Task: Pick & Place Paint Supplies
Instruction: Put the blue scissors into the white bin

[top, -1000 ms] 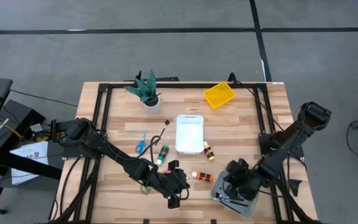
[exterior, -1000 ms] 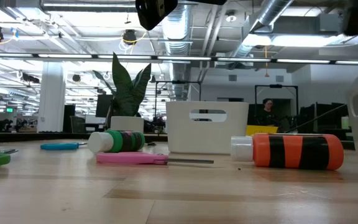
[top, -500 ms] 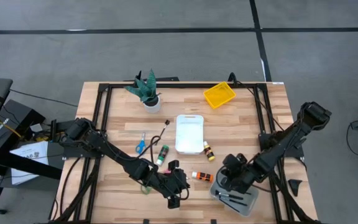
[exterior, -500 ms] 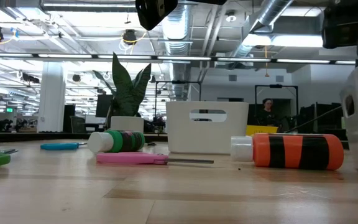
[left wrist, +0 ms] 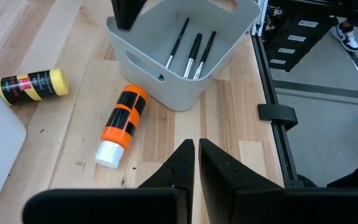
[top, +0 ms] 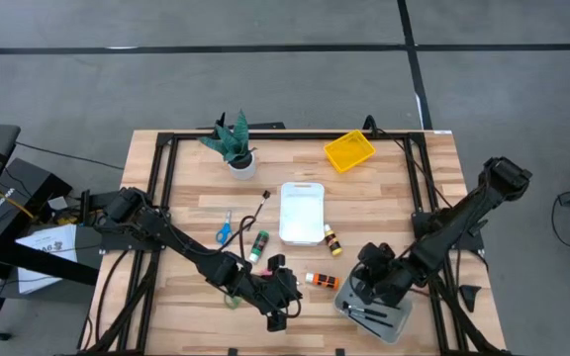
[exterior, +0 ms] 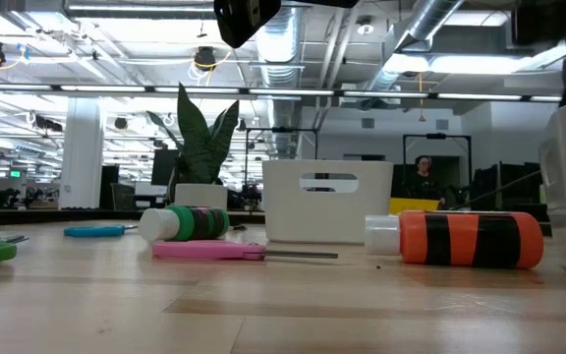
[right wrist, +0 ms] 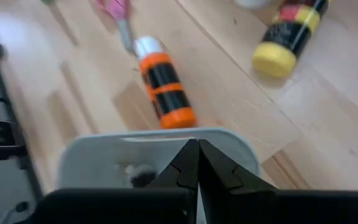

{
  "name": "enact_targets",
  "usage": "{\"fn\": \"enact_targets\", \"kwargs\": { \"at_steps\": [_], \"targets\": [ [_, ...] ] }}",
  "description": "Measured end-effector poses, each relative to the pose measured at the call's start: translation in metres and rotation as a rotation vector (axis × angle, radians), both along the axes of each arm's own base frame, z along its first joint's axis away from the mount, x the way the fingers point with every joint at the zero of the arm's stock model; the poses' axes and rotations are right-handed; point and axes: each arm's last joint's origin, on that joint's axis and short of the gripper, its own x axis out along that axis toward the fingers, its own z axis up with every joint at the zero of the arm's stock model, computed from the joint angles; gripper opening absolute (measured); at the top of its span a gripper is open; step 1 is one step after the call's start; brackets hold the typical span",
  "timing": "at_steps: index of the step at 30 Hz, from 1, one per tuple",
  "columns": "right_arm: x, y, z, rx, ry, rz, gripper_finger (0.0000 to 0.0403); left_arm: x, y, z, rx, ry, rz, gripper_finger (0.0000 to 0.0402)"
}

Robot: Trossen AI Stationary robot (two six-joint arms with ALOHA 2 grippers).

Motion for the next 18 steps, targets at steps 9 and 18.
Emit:
{"fn": "enact_targets", "kwargs": {
  "at_steps": [9,18],
  "targets": [
    [-0.017,-0.022,0.058,-0.063,-0.228,-0.029,0.0000,-0.004,0.000,-0.004,0.024,0.046,-0.007,0.0016],
    [-0.031,-0.041,0.080,-0.044,-0.295,-0.023,0.0012,-0.036,-0.015,-0.021,-0.044,0.323,0.053,0.0016]
  ]
}}
